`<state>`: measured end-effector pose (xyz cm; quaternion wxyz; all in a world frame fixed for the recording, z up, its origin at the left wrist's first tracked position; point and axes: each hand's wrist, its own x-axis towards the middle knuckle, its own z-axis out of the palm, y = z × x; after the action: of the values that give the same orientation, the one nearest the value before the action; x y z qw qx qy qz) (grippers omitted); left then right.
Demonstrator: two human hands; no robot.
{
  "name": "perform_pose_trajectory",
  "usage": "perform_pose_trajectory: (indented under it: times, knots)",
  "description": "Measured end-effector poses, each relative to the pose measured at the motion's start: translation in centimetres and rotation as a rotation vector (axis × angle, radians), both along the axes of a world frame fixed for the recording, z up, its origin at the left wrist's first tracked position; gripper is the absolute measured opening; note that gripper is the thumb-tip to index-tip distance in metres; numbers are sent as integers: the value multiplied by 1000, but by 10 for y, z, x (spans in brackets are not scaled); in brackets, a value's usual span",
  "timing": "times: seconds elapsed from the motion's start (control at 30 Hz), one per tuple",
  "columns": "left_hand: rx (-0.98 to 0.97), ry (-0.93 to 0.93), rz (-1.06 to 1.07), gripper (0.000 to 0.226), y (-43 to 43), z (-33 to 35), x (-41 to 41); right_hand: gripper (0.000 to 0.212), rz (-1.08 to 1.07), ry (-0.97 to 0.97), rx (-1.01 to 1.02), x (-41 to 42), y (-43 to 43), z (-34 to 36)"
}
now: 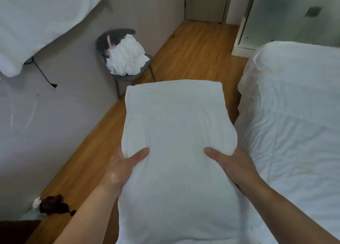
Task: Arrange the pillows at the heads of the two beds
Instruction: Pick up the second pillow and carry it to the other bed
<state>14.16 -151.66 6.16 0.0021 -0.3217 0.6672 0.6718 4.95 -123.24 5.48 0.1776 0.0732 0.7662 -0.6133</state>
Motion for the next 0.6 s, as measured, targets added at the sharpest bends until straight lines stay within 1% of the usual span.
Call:
perform_pose_trajectory:
  times: [0.13, 0.2, 0.27, 0.4, 0.47, 0.53, 0.57, 0.6]
  knots:
    - [44, 40, -115, 81, -17, -2, -83, 54, -87, 11, -1, -53, -9, 1]
    - [43, 74, -171, 79, -22, -4, -132, 54, -129, 5, -5, -85, -10, -4]
    - [36, 87, -192, 78, -23, -7, -182, 56, -164, 10, -10, -123, -11, -9]
    - [36, 112, -196, 67, -15, -4, -285, 53, -174, 30, -1, -222, -5, -7]
    - [42, 129, -204, 63, -7, 1, -335, 60, -168, 42, -1, -272, -1, -1]
    - [45, 154, -178, 54, 0, 2, -382, 67, -184, 56, 9, -317, 6, 2]
    - [38, 148, -179, 54, 5, 4, -405, 69, -193, 61, 13, -338, 10, 3]
    - [39, 137, -192, 62, 9, 6, -425, 70, -204, 59, 23, -356, 12, 3]
